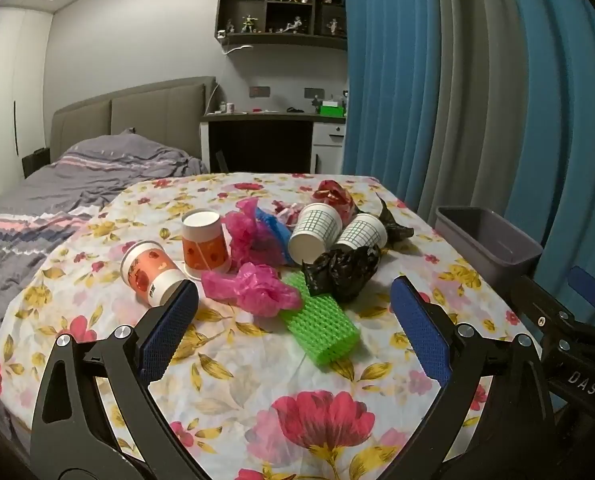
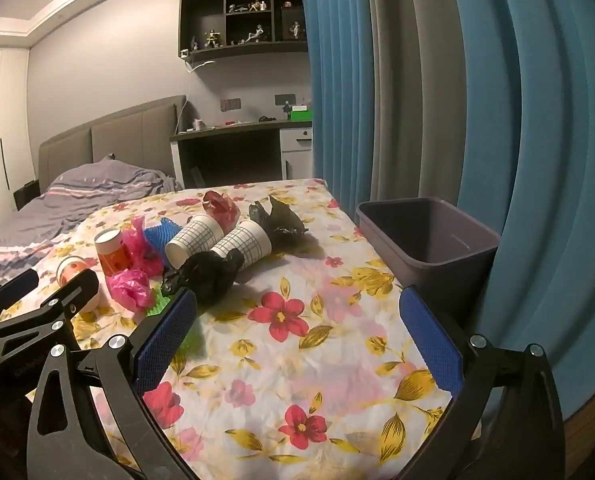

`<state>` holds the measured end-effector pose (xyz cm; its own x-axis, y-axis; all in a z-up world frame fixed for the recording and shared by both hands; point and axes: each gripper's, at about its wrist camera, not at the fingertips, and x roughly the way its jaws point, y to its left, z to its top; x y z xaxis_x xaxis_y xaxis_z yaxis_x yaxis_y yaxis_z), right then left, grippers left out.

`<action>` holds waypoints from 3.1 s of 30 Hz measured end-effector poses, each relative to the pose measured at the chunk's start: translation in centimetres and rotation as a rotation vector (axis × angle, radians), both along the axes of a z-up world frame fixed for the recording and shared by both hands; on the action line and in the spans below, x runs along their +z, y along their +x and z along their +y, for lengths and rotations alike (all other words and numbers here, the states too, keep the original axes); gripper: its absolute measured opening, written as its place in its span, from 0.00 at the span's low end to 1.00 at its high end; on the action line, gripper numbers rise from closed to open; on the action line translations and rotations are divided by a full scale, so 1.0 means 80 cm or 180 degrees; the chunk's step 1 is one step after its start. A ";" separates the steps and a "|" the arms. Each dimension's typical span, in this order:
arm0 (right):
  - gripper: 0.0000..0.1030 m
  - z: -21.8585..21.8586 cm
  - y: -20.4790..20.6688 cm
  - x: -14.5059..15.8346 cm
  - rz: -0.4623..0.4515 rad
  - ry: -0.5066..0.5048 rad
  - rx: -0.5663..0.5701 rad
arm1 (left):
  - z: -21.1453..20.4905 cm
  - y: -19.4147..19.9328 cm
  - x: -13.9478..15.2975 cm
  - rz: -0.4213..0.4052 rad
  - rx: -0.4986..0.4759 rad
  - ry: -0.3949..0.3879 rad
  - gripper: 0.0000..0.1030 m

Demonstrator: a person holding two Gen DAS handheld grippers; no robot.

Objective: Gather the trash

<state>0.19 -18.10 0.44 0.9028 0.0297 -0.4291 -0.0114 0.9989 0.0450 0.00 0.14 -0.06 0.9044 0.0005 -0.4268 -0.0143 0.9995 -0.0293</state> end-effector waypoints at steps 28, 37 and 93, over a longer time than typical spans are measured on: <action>0.95 -0.004 -0.002 0.004 -0.0027 0.0022 -0.0015 | 0.002 0.000 0.001 -0.0004 -0.0004 -0.0024 0.93; 0.95 -0.006 -0.002 0.005 -0.0036 0.0020 -0.0018 | 0.000 0.000 0.001 -0.0008 -0.0002 -0.0024 0.93; 0.95 -0.012 -0.003 0.007 -0.0061 0.0046 -0.0028 | 0.000 -0.004 0.003 -0.0020 -0.0002 -0.0044 0.93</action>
